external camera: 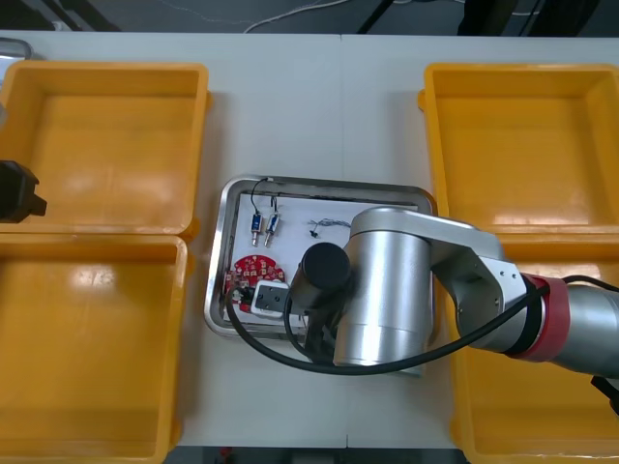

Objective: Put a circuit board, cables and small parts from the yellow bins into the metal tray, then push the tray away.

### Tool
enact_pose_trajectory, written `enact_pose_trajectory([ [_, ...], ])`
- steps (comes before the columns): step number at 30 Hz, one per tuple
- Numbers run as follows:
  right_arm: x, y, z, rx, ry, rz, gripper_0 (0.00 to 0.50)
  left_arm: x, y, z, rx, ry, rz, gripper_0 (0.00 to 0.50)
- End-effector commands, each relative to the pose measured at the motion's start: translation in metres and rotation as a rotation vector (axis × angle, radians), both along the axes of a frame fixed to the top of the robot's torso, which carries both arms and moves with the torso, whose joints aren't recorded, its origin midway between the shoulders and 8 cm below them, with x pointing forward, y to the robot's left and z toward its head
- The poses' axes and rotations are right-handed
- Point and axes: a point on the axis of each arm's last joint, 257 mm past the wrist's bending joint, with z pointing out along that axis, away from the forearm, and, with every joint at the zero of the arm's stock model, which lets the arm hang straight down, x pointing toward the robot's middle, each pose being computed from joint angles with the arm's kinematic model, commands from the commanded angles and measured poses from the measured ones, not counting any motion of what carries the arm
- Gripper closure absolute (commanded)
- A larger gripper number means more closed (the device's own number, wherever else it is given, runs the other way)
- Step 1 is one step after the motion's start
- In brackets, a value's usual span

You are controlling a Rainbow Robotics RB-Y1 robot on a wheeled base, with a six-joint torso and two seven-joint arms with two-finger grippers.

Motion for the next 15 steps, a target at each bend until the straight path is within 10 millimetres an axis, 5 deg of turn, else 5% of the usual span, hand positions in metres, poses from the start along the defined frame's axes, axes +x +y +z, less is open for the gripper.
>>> enact_pose_trajectory([
  [1,-0.009,0.02,-0.008,-0.009,-0.038,0.082,0.0,-0.005,0.0,0.002,0.031,-0.004,-0.024,0.0],
  [15,-0.008,0.01,-0.029,-0.08,-0.064,0.097,0.0,-0.005,-0.003,0.001,0.024,-0.001,-0.033,0.0],
])
